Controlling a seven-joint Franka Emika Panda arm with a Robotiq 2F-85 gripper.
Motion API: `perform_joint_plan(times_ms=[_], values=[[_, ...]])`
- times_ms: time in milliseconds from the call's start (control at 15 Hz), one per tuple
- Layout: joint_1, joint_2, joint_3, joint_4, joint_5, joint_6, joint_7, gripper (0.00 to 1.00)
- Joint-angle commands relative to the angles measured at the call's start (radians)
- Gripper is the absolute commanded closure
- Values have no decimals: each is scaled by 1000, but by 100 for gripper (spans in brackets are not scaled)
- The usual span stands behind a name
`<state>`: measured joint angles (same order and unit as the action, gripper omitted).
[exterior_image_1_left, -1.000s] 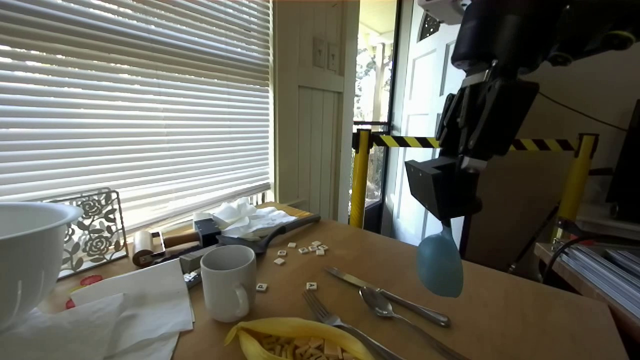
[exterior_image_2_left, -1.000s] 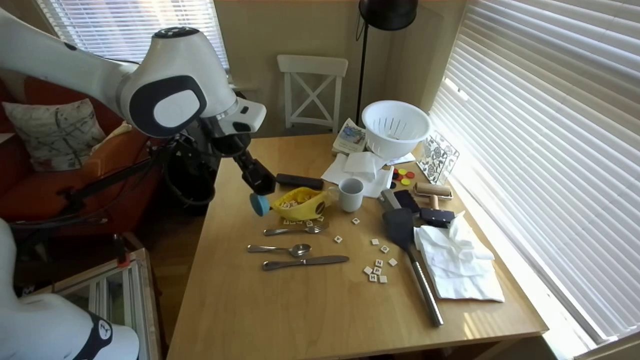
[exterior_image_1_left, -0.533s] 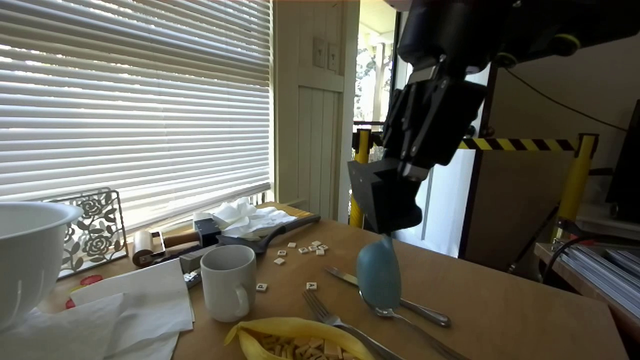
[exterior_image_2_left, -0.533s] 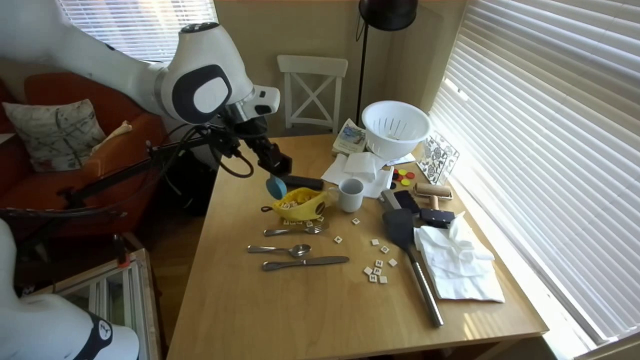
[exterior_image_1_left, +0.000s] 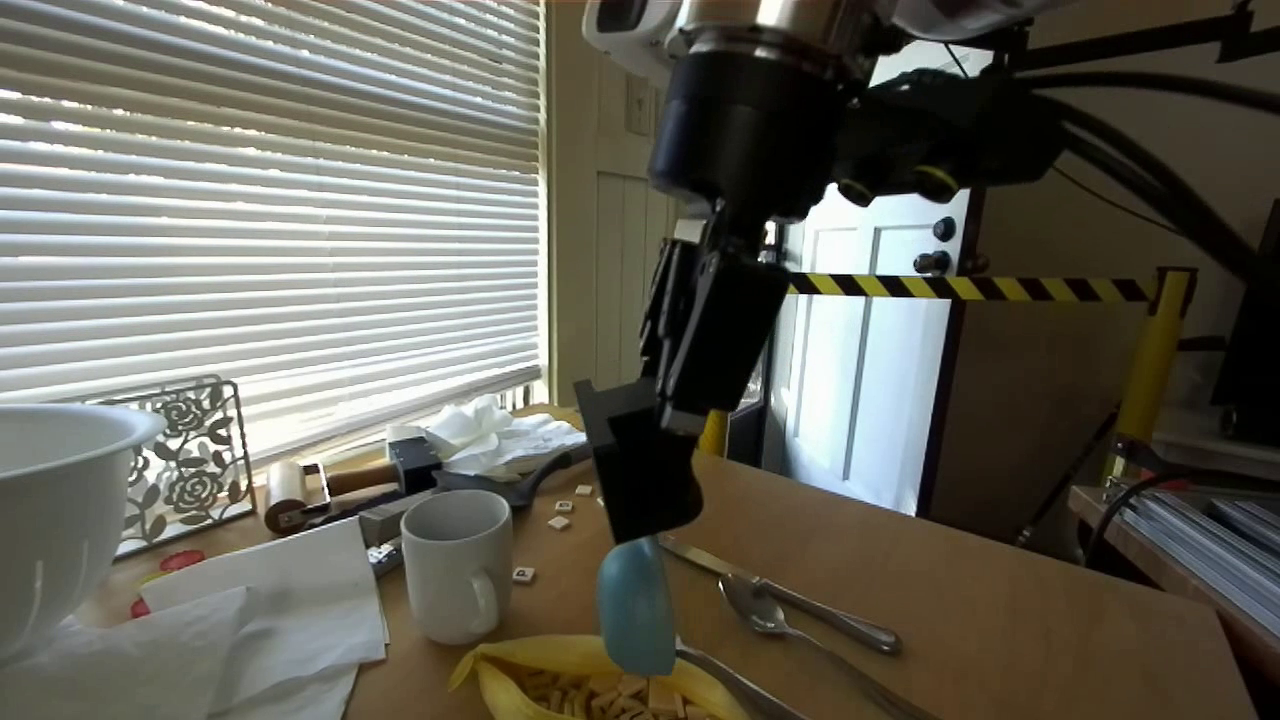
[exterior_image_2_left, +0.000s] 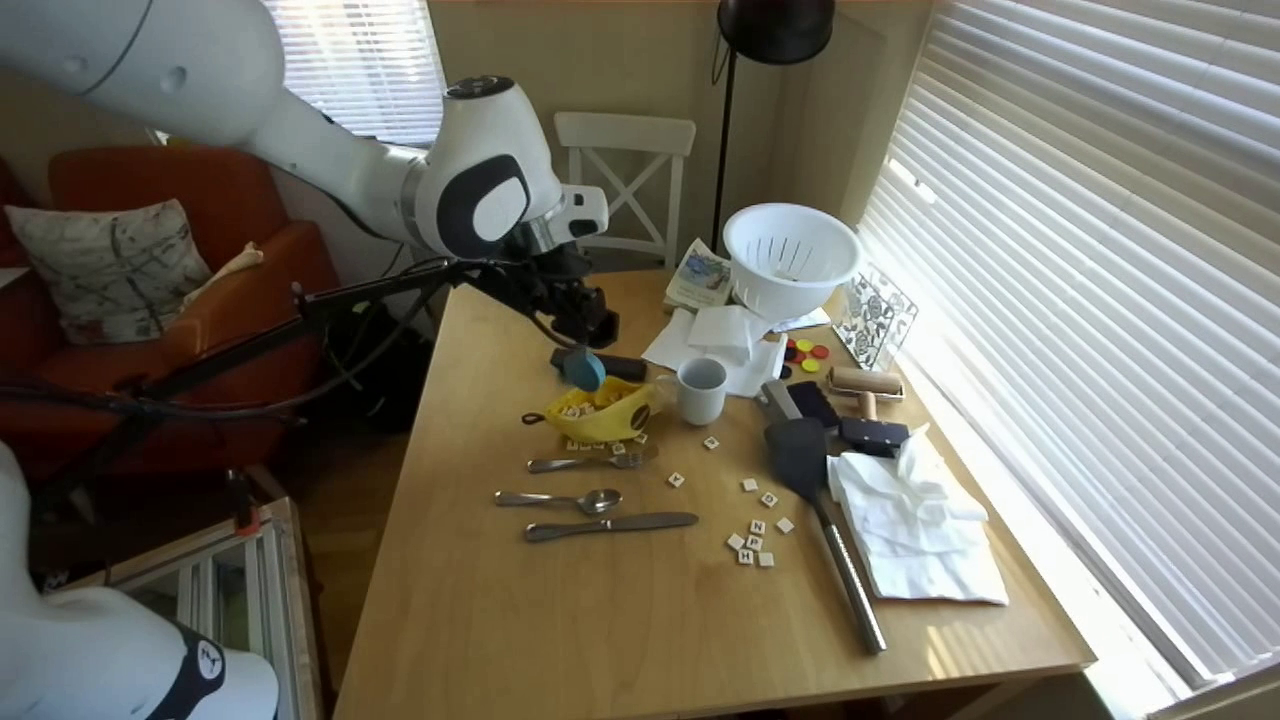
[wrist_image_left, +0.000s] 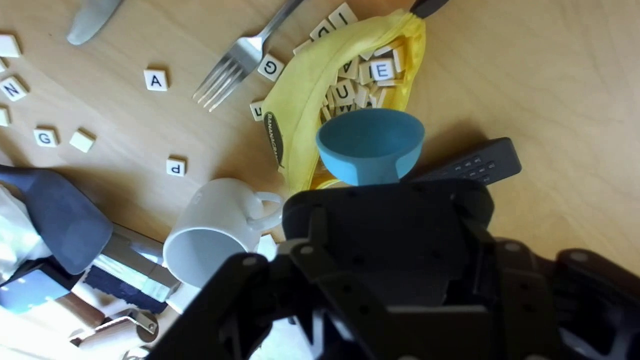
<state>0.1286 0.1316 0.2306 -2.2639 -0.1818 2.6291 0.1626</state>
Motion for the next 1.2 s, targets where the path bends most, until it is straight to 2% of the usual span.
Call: perform_joint_plan(times_ms=[0, 400, 800, 1133], values=[[35, 99, -45, 83, -27, 35, -33, 65], [57, 202, -96, 136, -23, 56, -55, 65], [62, 254, -115, 159, -9, 59, -84, 65], [93, 275, -140, 190, -19, -43, -35, 65]])
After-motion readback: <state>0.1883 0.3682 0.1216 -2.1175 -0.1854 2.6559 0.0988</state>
